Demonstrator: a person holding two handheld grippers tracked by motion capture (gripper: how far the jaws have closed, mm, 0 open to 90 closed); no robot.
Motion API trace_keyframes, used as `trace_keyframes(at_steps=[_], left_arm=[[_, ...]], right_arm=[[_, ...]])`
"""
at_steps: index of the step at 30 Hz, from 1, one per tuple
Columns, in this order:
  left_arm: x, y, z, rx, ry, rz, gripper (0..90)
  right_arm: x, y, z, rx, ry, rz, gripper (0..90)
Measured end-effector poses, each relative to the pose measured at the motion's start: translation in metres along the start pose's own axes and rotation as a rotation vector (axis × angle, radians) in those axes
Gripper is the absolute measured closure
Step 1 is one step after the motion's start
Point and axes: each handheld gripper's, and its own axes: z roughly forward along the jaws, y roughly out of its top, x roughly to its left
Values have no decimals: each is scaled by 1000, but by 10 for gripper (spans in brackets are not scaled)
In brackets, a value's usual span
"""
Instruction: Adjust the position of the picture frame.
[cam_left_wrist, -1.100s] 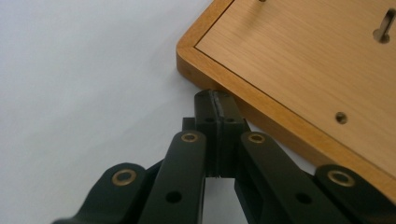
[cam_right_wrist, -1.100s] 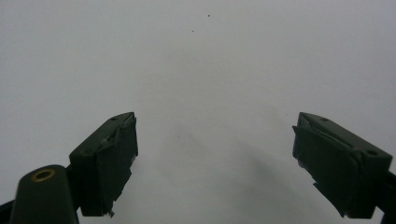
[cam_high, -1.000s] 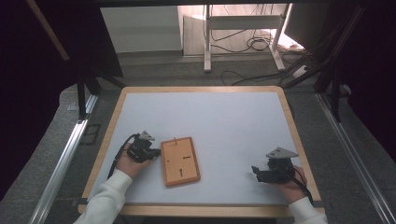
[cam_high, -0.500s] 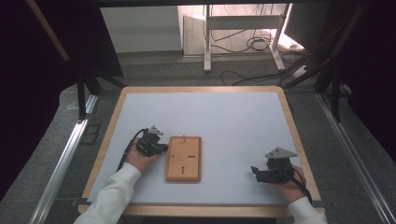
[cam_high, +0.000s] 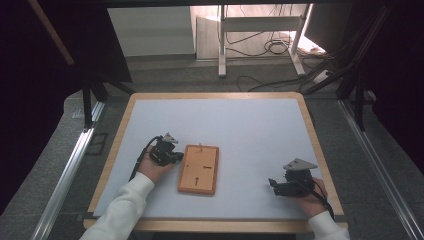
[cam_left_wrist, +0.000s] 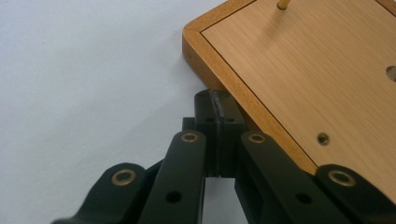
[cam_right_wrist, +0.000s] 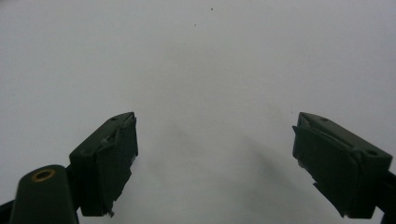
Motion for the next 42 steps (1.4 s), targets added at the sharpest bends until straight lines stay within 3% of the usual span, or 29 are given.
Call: trace_keyframes(at_steps=[3, 8, 14, 20, 28, 42], left_arm=[[-2, -3, -4, -8, -5, -2, 900], [-13, -19, -21, -1, -8, 37, 900], [-25, -41, -38, -5, -46, 50, 900], [-40, -53, -40, 26, -90, 85, 900], [-45, -53, -37, 53, -80, 108, 900], [-53, -49, -34, 52, -88, 128, 900]], right_arm=[[0, 0, 0, -1, 0, 3, 144], [0, -1, -2, -6, -2, 0, 144], [0, 0, -3, -10, -6, -2, 144], [2, 1, -2, -6, -5, -10, 144], [0, 0, -2, -6, -9, -12, 144], [0, 0, 0, 0, -10, -15, 144]])
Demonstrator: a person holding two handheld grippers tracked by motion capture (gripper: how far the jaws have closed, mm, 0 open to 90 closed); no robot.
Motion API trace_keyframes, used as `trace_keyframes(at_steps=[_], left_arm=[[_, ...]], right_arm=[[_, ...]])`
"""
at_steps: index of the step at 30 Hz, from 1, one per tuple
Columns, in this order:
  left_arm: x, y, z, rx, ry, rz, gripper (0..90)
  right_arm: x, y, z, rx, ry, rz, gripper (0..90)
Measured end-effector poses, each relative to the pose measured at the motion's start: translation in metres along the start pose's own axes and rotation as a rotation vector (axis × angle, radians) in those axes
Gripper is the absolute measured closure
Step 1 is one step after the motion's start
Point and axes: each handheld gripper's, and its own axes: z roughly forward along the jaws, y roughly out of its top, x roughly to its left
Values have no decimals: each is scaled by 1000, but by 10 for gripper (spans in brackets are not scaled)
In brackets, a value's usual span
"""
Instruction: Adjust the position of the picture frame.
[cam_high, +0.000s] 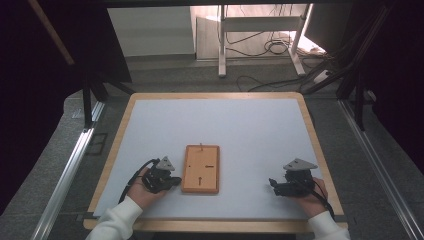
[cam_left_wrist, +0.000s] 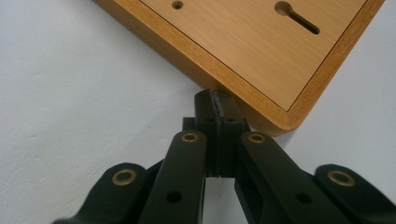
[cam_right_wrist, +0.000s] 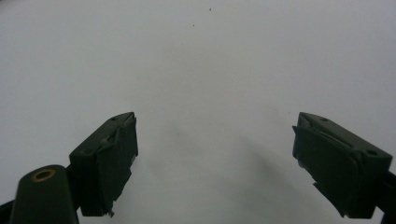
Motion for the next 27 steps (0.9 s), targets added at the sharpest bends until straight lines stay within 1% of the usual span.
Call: trace_keyframes(at_steps=[5, 7, 9, 12, 13, 15, 17, 18, 19, 20, 21, 24, 27], left_arm=[[-1, 1, 0, -3, -3, 2, 900], [2, 1, -1, -17, -8, -4, 900], [3, 1, -4, -36, 8, -10, 900], [5, -1, -9, -71, 32, -18, 900], [6, -1, -10, -86, 42, -22, 896], [8, -3, -14, -128, 60, -27, 849], [10, -4, -17, -171, 56, -38, 834], [10, -5, -18, -188, 54, -42, 810], [11, -5, -19, -202, 55, -44, 738], [10, -5, -20, -214, 56, -49, 713], [10, -4, -20, -221, 55, -50, 713], [11, -3, -19, -218, 44, -62, 579], [12, -2, -18, -205, 11, -78, 478]], right_arm=[[0, 0, 1, 4, 1, -2, 144], [0, 0, 1, 4, 1, 0, 144], [1, 0, 0, -2, 3, 1, 144], [2, 0, -1, -17, 11, -2, 144], [2, 0, -2, -30, 21, 0, 143], [3, 0, -2, -36, 34, 5, 144], [3, 1, -2, -41, 37, 3, 144], [4, 1, -2, -45, 40, -1, 143], [5, 1, -2, -49, 51, -8, 144], [6, 1, -2, -52, 53, -11, 144], [6, 1, -2, -52, 53, -11, 144], [9, 1, -2, -63, 73, -21, 143], [14, 2, -1, -74, 81, -39, 136]])
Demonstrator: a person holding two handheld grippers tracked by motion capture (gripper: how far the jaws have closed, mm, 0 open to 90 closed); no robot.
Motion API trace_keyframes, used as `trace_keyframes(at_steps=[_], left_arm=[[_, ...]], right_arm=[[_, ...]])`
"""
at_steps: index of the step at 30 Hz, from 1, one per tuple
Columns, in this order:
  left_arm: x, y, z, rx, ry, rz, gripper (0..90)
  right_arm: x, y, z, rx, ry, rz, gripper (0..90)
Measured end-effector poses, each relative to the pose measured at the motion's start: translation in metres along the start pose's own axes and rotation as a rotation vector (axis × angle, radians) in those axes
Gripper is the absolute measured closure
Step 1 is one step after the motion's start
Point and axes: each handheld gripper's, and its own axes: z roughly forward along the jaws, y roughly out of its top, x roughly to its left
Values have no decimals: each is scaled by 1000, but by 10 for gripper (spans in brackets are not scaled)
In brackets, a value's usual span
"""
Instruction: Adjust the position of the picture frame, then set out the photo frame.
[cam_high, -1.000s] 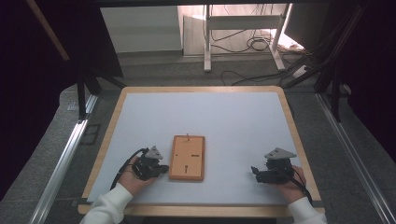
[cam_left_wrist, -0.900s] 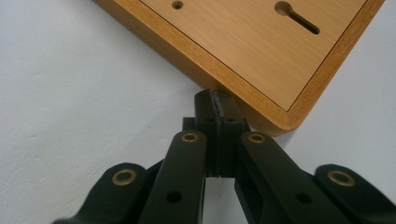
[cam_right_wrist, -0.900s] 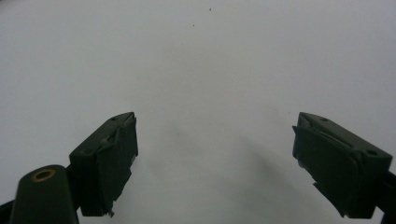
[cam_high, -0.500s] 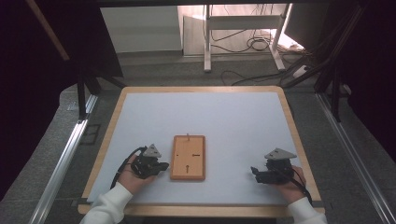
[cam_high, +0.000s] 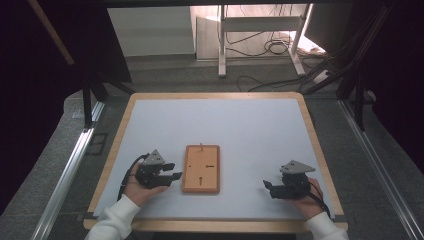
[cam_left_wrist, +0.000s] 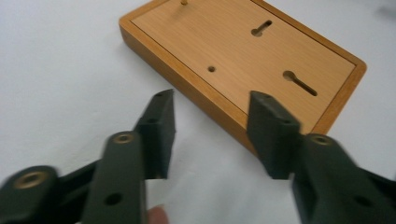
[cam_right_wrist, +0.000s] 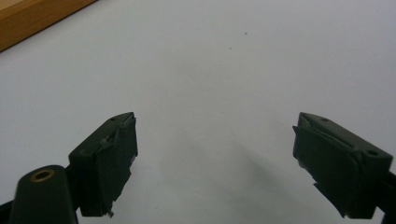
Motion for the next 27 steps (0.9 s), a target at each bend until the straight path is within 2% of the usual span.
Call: trace_keyframes(at_steps=[1, 5, 7, 10, 14, 19, 27], left_arm=[[0, 0, 0, 5, 0, -2, 435], [2, 1, 2, 15, -1, -7, 402], [1, 2, 3, 18, -2, 3, 379], [0, 6, 5, 17, -3, 15, 373], [1, 14, 10, 18, -10, 35, 367], [2, 23, 15, 27, -16, 51, 362], [7, 35, 20, 23, 8, 87, 374]], right_arm=[[3, 0, 1, -6, 9, -14, 136], [8, 2, 0, -31, 24, -28, 136], [14, 4, 1, -53, 34, -28, 136], [16, 6, 1, -58, 39, -32, 136], [21, 7, 4, -38, 61, -20, 143], [25, 8, 5, -17, 77, -34, 149], [29, 9, 6, -10, 83, -58, 150]])
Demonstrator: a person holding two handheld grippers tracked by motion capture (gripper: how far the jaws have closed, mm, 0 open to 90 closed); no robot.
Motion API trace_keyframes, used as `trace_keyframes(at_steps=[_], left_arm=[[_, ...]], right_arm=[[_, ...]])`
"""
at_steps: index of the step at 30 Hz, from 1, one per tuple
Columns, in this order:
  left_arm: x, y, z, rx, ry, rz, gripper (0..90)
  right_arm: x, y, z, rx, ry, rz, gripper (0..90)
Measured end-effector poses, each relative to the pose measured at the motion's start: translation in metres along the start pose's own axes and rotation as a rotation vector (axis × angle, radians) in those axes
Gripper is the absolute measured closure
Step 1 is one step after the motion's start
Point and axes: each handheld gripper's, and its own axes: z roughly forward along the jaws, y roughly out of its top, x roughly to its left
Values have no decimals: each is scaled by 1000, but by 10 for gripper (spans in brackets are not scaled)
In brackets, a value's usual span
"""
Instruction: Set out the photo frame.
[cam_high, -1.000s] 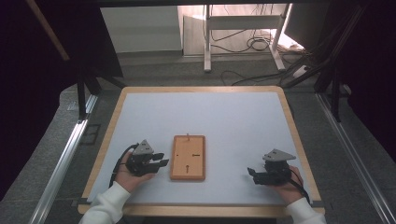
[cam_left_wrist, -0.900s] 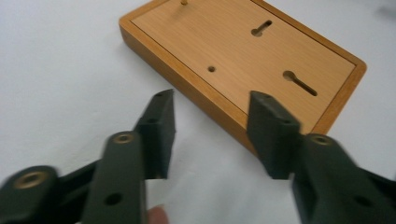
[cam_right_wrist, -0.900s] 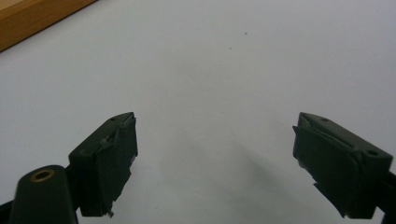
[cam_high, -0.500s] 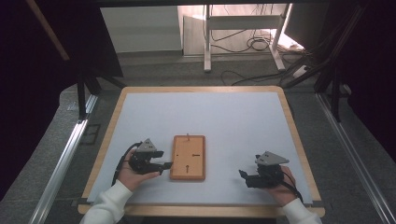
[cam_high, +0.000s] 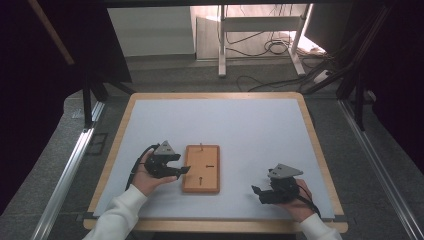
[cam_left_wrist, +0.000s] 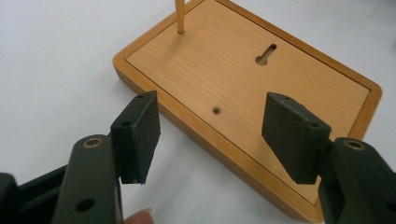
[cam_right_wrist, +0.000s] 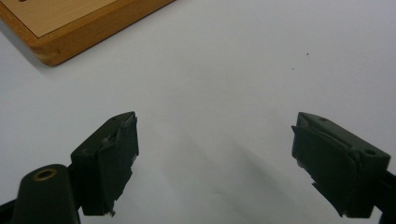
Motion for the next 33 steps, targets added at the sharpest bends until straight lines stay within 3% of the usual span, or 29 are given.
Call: trace_keyframes(at_steps=[10, 13, 21, 33], left_arm=[[6, 17, 14, -5, -11, 27, 371], [7, 22, 18, -2, 5, 41, 372], [12, 31, 26, 4, 0, 41, 383], [16, 52, 45, 10, -30, 69, 495]], right_arm=[[3, 1, 2, 3, 1, -16, 150], [4, 2, 1, 0, -3, -22, 150], [6, 3, 2, 5, -1, -33, 150], [7, 2, 4, 2, 2, -39, 150]])
